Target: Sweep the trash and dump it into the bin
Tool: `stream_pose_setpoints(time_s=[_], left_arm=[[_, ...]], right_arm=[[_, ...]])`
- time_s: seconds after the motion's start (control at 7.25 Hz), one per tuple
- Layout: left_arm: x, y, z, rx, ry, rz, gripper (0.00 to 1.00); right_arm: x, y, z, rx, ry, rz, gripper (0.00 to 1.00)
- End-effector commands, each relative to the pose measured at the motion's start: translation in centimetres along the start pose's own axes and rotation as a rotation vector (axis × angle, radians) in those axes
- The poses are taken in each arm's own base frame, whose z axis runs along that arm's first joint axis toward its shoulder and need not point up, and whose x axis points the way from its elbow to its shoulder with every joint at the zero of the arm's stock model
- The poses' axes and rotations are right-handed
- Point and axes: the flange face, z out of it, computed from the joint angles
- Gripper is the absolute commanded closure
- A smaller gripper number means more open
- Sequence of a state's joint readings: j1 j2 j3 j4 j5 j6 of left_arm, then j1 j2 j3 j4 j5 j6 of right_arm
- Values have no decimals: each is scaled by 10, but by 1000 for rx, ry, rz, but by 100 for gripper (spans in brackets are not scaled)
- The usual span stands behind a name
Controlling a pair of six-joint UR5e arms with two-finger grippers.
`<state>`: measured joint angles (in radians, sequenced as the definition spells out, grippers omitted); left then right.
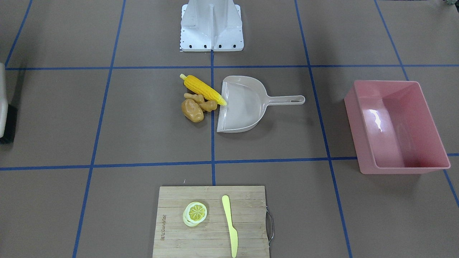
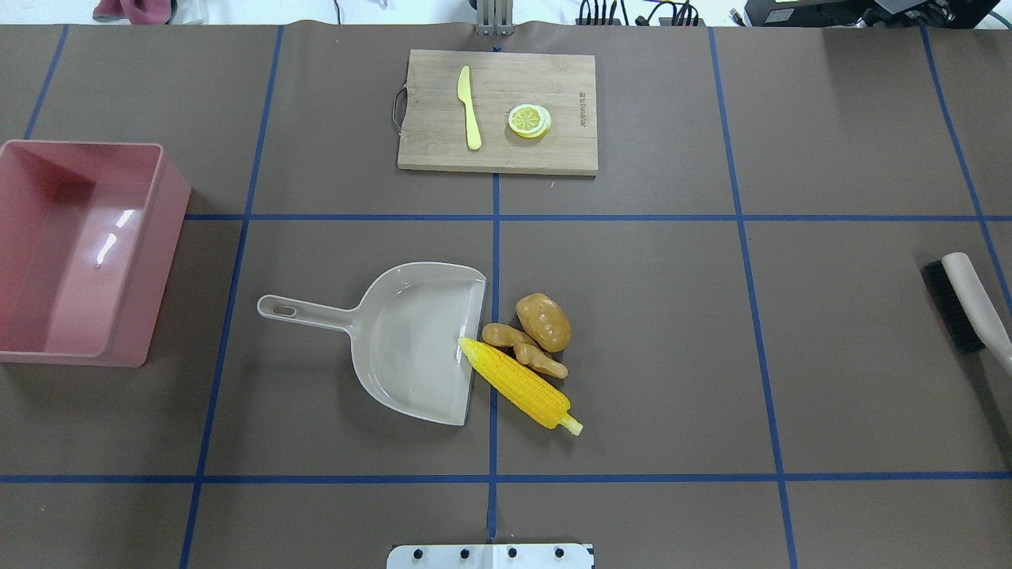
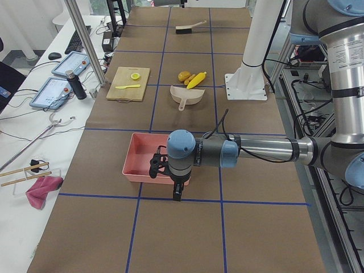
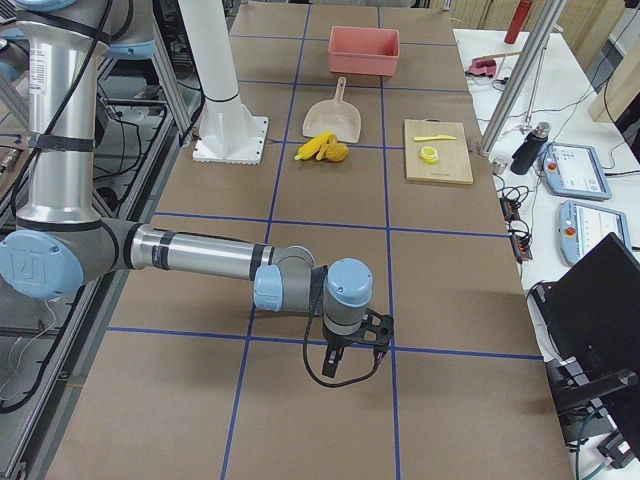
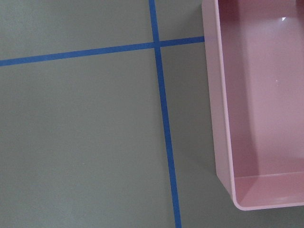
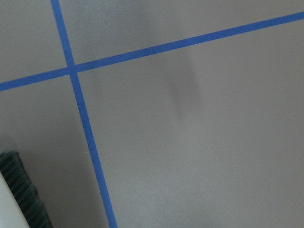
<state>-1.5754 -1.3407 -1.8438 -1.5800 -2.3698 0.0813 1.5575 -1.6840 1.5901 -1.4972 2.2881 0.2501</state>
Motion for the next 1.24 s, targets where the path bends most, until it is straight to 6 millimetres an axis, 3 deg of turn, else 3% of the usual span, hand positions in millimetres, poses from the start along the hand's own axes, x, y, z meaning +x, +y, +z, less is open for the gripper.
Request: stream_pose_setpoints(time_s=[0.0, 0.69, 1.1], left_arm=[[1, 0, -1, 3, 0, 1, 1], [0, 0, -1, 2, 0, -1, 2], [-2, 1, 1, -3, 0, -7, 2]], right_arm=[[-7, -2, -5, 24, -26, -25, 0], [-9, -3, -3, 49, -73, -64, 0], [-18, 3, 13, 13, -72, -92, 0]])
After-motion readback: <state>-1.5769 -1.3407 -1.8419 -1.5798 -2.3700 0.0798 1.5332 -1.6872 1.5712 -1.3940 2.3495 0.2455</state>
